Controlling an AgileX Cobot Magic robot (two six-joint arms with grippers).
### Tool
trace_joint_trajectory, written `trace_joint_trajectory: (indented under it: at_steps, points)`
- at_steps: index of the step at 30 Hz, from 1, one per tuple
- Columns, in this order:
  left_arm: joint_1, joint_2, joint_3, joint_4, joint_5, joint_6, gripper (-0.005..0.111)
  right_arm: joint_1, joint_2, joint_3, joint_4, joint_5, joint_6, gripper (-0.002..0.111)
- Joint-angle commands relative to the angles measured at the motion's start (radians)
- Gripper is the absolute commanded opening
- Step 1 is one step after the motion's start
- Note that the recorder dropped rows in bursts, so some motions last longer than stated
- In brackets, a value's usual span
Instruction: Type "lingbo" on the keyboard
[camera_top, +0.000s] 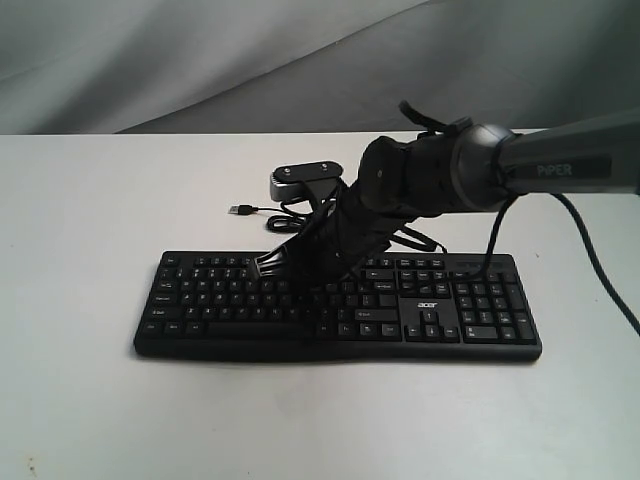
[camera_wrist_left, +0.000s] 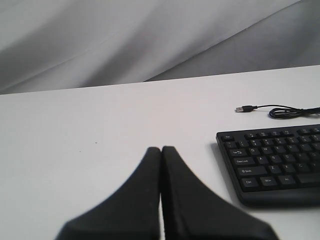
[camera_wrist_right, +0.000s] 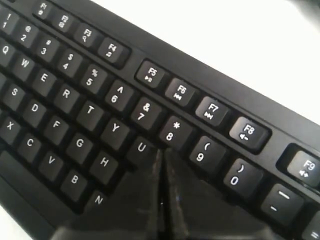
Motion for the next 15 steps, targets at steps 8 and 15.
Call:
trace_joint_trajectory:
  at_steps: [8,15]
  points:
    - [0.002,-0.003,0.004,-0.008,-0.005,-0.004,0.001,0.001,0.016,-0.005,-0.008,0.008,0.002,0.0]
    - [0.002,-0.003,0.004,-0.008,-0.005,-0.004,0.001,0.001,-0.069,-0.005,-0.015,0.022,0.002,0.0]
